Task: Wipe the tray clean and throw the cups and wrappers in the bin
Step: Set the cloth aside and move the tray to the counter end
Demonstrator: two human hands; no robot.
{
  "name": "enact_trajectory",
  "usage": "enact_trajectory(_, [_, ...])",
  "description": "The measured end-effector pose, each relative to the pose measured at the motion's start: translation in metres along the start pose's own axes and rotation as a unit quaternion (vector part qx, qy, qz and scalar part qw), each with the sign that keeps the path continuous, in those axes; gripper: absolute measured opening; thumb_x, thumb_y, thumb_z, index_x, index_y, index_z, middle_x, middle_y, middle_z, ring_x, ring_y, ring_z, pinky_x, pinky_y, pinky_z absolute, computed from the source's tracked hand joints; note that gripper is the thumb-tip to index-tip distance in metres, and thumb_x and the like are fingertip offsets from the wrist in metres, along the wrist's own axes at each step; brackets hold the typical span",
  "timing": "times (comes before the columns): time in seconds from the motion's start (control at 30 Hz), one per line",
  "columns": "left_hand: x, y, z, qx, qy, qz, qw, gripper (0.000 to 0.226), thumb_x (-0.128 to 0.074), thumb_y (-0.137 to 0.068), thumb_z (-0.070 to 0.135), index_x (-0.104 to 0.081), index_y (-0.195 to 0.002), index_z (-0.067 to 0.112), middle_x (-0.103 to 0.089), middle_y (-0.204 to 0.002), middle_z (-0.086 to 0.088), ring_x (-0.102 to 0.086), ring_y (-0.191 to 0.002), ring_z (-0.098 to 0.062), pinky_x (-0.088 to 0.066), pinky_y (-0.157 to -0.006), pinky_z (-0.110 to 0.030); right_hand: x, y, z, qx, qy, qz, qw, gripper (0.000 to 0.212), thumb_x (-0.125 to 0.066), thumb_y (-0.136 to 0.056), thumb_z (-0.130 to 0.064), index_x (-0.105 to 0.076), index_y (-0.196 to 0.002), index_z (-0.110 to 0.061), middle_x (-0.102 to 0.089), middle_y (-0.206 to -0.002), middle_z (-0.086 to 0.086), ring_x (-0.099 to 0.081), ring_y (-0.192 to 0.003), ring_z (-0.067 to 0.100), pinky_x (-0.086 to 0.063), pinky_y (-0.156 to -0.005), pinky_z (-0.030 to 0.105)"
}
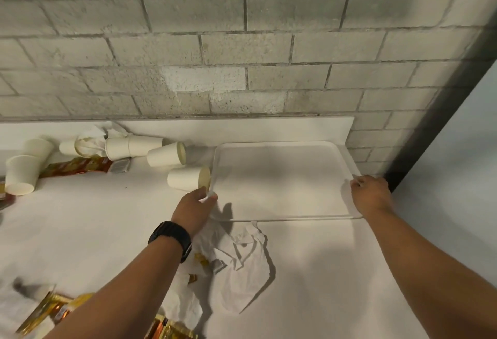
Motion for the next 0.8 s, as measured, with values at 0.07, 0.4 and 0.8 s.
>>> enact_trajectory(0.07, [0.011,0.008,-0.002,-0.006,0.017,0.017,1.000,0.049,-0.053,-0.094,0.037,-0.047,-0.139,0.018,-0.051,-0.140,-0.002,-0.048,-0.126,-0.022,-0.038,-0.107,-0.036,0.002,0.010,-0.001,0.000,-0.008,-0.011,1.000,0.046,-0.045,-0.096,-0.042,-0.053,-0.133,-0.016,-0.041,-0.132,0.017,-0.052,-0.110,0.038,-0.049,-0.093,0.047])
enact_trajectory(0.4, [0.049,0.055,-0.033,-0.006,0.050,0.057,0.997,0.035,-0.053,-0.094,0.033,-0.058,-0.127,0.022,-0.061,-0.121,0.003,-0.058,-0.104,-0.019,-0.049,-0.093,-0.037,-0.010,0.091,-0.039,0.143,0.013,-0.027,0.989,0.036,-0.053,-0.093,-0.039,-0.060,-0.125,-0.024,-0.046,-0.135,0.006,-0.038,-0.126,0.030,-0.030,-0.105,0.040])
enact_trajectory(0.8, [0.045,0.086,-0.045,-0.089,-0.147,0.035,0.985,0.043,-0.052,-0.094,0.038,-0.052,-0.133,0.022,-0.050,-0.136,-0.005,-0.051,-0.120,-0.022,-0.037,-0.104,-0.032,-0.040,0.202,-0.089,0.269,-0.003,-0.137,0.953,0.028,-0.054,-0.092,-0.038,-0.065,-0.116,-0.027,-0.052,-0.127,-0.001,-0.042,-0.122,0.023,-0.039,-0.099,0.034])
Point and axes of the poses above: each hand's wrist, its own y-axis away from the middle knuckle, its own x-axis out of the back of the hand, z = x × y, the point moved 4 cm from there along -y, towards the middle knuckle
